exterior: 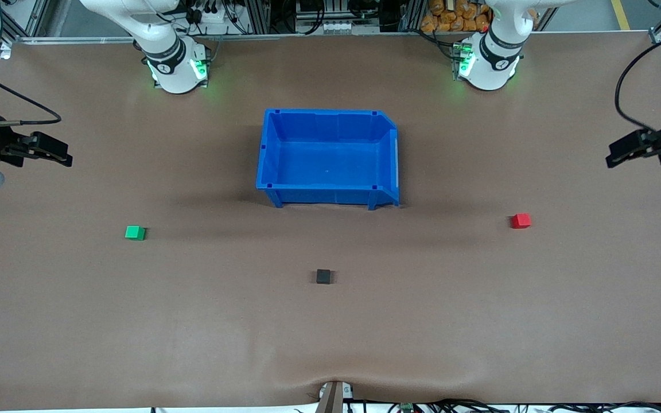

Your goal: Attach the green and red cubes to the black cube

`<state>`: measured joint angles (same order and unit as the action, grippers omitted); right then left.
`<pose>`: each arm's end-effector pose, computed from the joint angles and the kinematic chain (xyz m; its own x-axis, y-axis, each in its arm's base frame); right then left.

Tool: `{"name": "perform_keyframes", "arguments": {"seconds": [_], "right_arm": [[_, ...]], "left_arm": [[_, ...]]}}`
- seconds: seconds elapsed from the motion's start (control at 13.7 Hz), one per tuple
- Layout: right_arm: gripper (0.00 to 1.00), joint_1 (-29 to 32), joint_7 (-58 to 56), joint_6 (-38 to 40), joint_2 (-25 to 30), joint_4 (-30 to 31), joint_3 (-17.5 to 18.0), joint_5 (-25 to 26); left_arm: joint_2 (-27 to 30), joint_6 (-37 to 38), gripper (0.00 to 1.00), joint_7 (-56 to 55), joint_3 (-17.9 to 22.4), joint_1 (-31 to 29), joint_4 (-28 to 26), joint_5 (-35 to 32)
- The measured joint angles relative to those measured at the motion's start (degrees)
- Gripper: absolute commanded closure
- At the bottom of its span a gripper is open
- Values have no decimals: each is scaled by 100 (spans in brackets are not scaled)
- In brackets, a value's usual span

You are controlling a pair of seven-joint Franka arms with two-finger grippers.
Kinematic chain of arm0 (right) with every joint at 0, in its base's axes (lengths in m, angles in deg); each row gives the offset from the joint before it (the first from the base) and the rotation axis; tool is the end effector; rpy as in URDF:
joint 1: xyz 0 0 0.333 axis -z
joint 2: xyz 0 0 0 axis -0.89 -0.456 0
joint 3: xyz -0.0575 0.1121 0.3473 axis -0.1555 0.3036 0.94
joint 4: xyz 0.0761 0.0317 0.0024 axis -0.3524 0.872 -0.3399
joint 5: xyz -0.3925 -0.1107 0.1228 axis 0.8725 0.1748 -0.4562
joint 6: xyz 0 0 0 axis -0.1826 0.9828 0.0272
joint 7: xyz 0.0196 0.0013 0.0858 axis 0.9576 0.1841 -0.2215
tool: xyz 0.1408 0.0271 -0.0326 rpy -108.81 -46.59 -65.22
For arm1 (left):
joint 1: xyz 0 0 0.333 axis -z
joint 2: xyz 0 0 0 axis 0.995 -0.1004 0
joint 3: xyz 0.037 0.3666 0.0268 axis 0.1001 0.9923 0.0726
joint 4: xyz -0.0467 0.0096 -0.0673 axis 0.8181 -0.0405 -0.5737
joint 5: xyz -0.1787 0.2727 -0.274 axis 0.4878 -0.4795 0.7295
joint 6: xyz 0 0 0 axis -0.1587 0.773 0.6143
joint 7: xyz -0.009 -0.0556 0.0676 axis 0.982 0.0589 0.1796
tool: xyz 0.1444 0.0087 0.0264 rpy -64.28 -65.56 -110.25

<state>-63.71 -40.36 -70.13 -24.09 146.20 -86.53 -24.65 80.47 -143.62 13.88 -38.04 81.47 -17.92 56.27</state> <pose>0.5988 -0.0036 0.6137 0.9933 -0.0062 -0.1154 -0.0069 -1.0000 -0.0062 0.6187 0.0071 0.6159 0.9985 0.0415 -0.0350 0.0399 -0.9981 -0.0460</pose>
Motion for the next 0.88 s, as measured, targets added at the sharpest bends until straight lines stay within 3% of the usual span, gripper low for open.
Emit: {"name": "perform_keyframes", "arguments": {"seconds": [0.58, 0.88], "right_arm": [[0, 0, 0, 0, -4, 0, 1, 0], [0, -1, 0, 0, -5, 0, 1, 0]], "left_arm": [[-956, -133, 0, 0, 6, -23, 53, -101], [-1000, -133, 0, 0, 1, 3, 150, -101]]}}
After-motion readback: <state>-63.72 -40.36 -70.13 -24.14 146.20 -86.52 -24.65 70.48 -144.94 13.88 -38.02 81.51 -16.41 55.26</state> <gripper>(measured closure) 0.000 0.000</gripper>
